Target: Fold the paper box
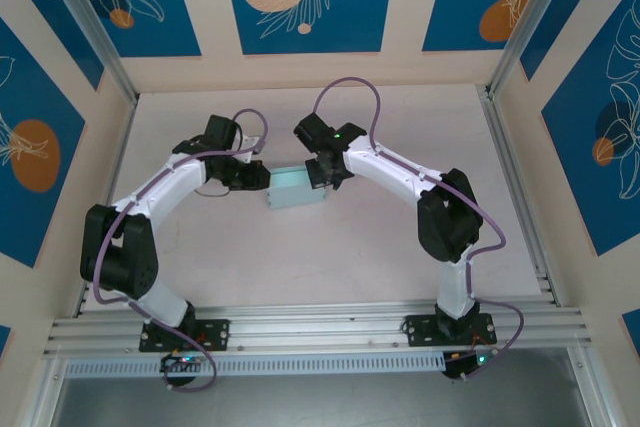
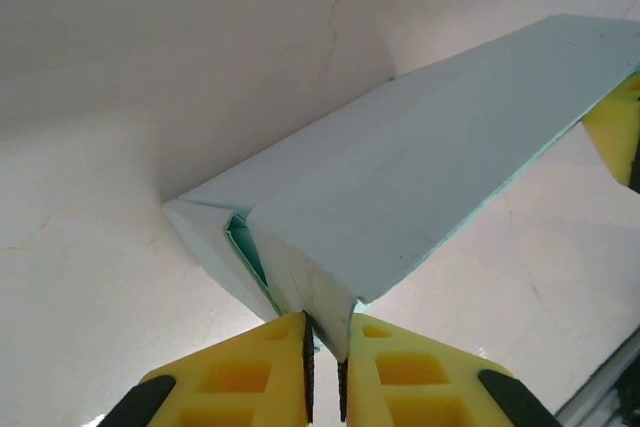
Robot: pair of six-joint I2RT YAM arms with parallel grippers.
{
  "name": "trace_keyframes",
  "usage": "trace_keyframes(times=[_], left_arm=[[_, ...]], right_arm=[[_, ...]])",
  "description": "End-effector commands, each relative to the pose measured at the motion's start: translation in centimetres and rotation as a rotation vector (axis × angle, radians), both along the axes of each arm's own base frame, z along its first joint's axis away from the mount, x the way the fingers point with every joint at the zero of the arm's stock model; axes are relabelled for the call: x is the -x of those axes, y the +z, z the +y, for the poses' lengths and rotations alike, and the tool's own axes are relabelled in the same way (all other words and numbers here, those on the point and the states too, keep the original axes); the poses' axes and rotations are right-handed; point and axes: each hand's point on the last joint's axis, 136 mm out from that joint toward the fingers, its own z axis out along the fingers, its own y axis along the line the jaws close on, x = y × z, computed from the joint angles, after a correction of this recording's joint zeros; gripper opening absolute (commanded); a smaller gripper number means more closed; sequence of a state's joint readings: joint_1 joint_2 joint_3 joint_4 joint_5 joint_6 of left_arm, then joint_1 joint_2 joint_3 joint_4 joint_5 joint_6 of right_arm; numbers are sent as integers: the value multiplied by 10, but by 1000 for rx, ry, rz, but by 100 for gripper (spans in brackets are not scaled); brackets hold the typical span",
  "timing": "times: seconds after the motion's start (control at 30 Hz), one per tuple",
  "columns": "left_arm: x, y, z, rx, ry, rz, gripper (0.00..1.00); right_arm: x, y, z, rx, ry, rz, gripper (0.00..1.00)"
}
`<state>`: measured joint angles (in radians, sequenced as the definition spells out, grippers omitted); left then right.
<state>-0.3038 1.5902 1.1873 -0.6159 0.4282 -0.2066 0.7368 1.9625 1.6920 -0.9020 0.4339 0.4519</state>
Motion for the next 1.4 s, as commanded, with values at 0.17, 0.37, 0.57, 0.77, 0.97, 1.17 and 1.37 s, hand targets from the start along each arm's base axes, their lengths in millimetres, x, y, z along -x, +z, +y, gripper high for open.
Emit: trace_keyframes(times=[0.17,0.37,0.57,0.77,0.97,1.17,1.37], left_arm=[[4,-27,5,-70,-17,4,14],[4,-30,4,-67,-24,7,15],[1,2,6,-52,-13,-74,39],[-6,34,18,-91,40,-193,52],[-24,52,30,-112,134,-317,53],[-47,62,29,-83,198,-403,60],[-63,46,28,-97,228,-395,52]], right_arm=[[19,-32,10,14,47,116,0],[20,-34,9,20,44,122,0],[20,-33,10,19,47,117,0],[20,-32,10,19,47,115,0],[19,-33,12,16,49,116,0],[20,-33,12,18,49,116,0],[20,-33,12,18,50,116,0]])
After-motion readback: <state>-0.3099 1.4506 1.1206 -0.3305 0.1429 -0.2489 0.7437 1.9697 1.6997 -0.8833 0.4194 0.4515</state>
